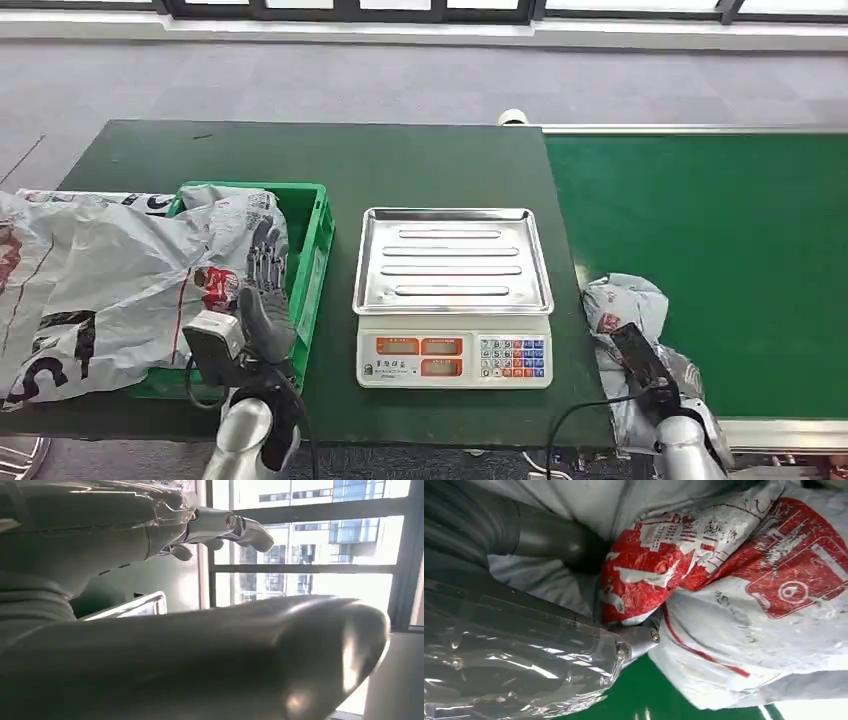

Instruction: Moved the parcel from conveyor to table for the left to box.

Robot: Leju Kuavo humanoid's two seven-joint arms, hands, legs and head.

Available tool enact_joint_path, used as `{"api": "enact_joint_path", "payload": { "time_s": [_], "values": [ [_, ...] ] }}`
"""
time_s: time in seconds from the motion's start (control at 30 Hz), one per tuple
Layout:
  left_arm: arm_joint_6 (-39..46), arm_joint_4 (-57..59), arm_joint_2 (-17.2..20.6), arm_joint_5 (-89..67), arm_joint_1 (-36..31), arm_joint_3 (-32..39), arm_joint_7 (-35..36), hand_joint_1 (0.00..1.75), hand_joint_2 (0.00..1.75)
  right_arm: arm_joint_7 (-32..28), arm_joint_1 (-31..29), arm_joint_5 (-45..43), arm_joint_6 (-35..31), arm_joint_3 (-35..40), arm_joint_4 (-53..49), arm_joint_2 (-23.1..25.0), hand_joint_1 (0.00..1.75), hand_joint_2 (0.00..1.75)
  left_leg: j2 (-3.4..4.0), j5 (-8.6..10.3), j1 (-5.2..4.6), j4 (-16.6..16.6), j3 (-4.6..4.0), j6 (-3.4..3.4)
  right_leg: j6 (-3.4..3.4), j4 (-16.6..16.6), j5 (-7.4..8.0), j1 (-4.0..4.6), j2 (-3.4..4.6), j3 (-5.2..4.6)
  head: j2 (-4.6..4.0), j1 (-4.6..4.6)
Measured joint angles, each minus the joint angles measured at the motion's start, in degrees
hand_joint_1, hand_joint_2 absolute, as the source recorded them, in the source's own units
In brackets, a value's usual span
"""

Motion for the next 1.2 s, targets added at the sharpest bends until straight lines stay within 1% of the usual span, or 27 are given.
{"api": "enact_joint_path", "payload": {
  "time_s": [0.33, 0.47, 0.57, 0.67, 0.73, 0.83, 0.9, 1.0, 1.07, 1.2],
  "values": [
    [-0.35, 1.27, -0.04, 0.0, -0.87, -0.55, 0.0, 0.0, 0.0, -0.07, 0.08, 0.96, 0.0, 1.14, 0.33, 0.28, 1.75, 1.75, -0.04, -0.05, 0.03, -0.01, -0.03, 0.0, -0.02, 0.0, -0.06, 0.03, -0.03, -0.02, 0.0, 0.0],
    [-0.44, 1.68, -0.13, 0.0, -1.07, -0.61, 0.02, 0.0, 0.0, 0.9, -0.02, 2.23, -0.43, 1.86, 0.7, 0.68, 1.75, 1.75, -0.03, -0.06, 0.04, -0.01, -0.02, 0.01, -0.02, 0.0, -0.07, 0.04, -0.03, 0.01, 0.0, 0.0],
    [-0.44, 1.9, -0.15, 0.0, -1.11, -0.81, 0.02, 0.0, 0.0, 0.04, -0.28, 2.05, -3.59, 2.19, 0.81, 1.29, 1.75, 1.75, -0.03, -0.06, 0.04, -0.01, -0.05, 0.01, -0.01, 0.01, -0.06, 0.04, -0.03, 0.03, 0.0, 0.0],
    [0.22, 1.23, -0.15, -0.52, -0.84, -0.81, 0.07, 0.0, 0.0, -2.36, -0.68, -1.52, -10.08, 2.16, -0.84, 1.9, 1.75, 1.75, -0.02, -0.06, 0.0, -0.01, -0.14, 0.01, -0.01, 0.05, -0.05, -0.02, -0.03, -0.05, 0.0, 0.0],
    [0.46, 0.46, -0.15, -1.07, -0.41, -0.81, 0.02, 0.0, 0.0, -4.54, 0.12, -7.62, -13.13, 2.14, -5.42, 2.49, 1.75, 1.75, -0.06, -0.03, -0.08, 0.0, -0.29, 0.02, 0.0, 0.11, -0.04, -0.1, -0.07, -0.23, 0.0, 0.0],
    [0.55, 0.33, -0.15, -1.42, -0.26, -0.81, -0.22, 0.0, 0.0, -9.8, 3.34, -20.32, -15.45, 1.99, -19.1, 3.74, 1.75, 1.75, -0.31, 0.06, -0.09, 0.0, -0.46, 0.0, 0.0, 0.11, -0.04, -0.09, -0.34, -0.4, 0.0, 0.0],
    [0.55, 0.44, -0.15, -1.66, -0.3, -0.81, -0.46, 0.0, 0.0, -13.49, 6.02, -26.87, -15.89, 1.97, -28.91, 4.92, 1.75, 1.75, -0.28, 0.05, -0.08, -0.01, -0.48, -0.01, -0.02, 0.12, -0.06, -0.09, -0.33, -0.42, 0.0, 0.0],
    [0.55, 0.63, -0.15, -1.68, -0.34, -0.81, -0.46, 0.0, 0.0, -14.54, 9.29, -28.52, -15.93, 1.97, -39.02, 6.45, 1.75, 1.75, -0.22, -0.01, -0.06, -0.03, -0.55, -0.04, -0.06, 0.12, -0.1, -0.08, -0.3, -0.51, 0.0, 0.0],
    [0.55, 0.68, -0.15, -1.7, -0.34, -0.81, -0.46, 0.0, 0.0, -14.69, 10.46, -28.72, -16.04, 1.97, -42.63, 7.0, 1.75, 1.75, -0.17, -0.02, -0.06, -0.04, -0.57, -0.04, -0.07, 0.12, -0.11, -0.08, -0.28, -0.55, 0.0, 0.0],
    [0.55, 0.72, -0.15, -1.73, -0.35, -0.81, -0.46, 0.0, 0.0, -15.29, 11.64, -29.22, -16.19, 1.97, -46.77, 7.6, 1.75, 1.75, -0.15, -0.01, -0.07, -0.03, -0.56, -0.04, -0.06, 0.11, -0.1, -0.09, -0.22, -0.55, 0.0, 0.0]
  ]
}}
